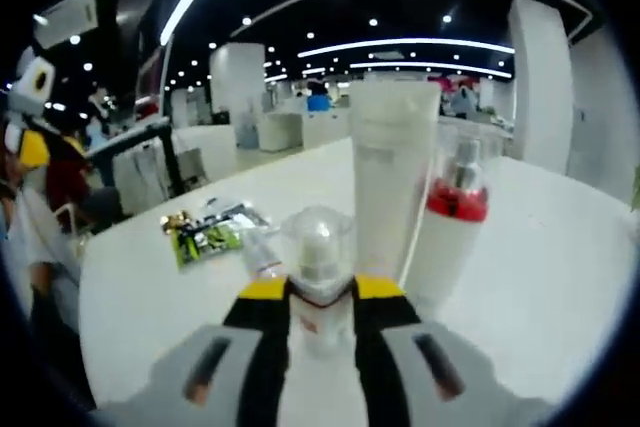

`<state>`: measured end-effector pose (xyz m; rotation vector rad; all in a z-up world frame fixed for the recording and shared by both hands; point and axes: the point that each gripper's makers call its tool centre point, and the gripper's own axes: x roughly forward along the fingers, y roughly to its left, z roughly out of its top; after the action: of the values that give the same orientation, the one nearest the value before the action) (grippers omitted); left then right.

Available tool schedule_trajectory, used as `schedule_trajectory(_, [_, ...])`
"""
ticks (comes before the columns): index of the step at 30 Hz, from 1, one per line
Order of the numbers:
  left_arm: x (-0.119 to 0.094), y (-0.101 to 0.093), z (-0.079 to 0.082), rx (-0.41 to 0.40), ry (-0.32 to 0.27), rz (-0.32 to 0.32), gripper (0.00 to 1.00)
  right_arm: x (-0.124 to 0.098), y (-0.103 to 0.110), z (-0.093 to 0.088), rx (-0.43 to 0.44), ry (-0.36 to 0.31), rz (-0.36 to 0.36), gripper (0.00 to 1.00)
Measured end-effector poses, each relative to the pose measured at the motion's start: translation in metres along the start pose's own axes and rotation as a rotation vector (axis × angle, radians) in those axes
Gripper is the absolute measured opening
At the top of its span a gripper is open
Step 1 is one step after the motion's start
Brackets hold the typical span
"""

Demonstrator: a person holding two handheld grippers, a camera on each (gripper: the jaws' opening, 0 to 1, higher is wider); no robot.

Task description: Arrange the skincare products in the storage area until every visible bottle or jar stands upright without overlapping.

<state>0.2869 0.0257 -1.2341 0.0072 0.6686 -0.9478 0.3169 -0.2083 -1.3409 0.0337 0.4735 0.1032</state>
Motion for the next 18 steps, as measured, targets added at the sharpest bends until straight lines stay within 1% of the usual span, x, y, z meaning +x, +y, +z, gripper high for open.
schedule_trajectory(1, [0.000,-0.001,0.000,-0.003,0.000,-0.001,0.43,0.001,-0.001,-0.006,0.006,0.022,-0.004,0.26])
schedule_trajectory(2, [-0.001,-0.002,0.001,-0.001,0.001,-0.003,0.43,0.002,-0.001,-0.009,0.011,0.027,-0.008,0.27])
schedule_trajectory(5, [-0.003,-0.004,0.002,0.011,0.002,-0.011,0.44,0.004,-0.001,-0.018,0.033,0.058,-0.011,0.27])
schedule_trajectory(7, [-0.006,-0.004,0.002,0.010,0.001,-0.010,0.44,0.010,-0.003,-0.022,0.037,0.072,-0.015,0.25])
schedule_trajectory(8, [-0.008,-0.003,0.001,0.008,0.004,-0.005,0.44,0.010,-0.003,-0.022,0.035,0.073,-0.014,0.22])
schedule_trajectory(9, [-0.009,-0.002,0.000,0.008,0.005,-0.001,0.44,0.011,-0.002,-0.021,0.032,0.075,-0.012,0.21])
schedule_trajectory(13, [-0.013,0.003,-0.006,-0.003,0.014,0.017,0.43,0.015,-0.003,-0.015,0.022,0.068,-0.010,0.21])
schedule_trajectory(18, [-0.014,0.002,-0.008,-0.004,0.021,0.026,0.43,0.023,-0.015,-0.013,0.031,0.068,-0.033,0.21])
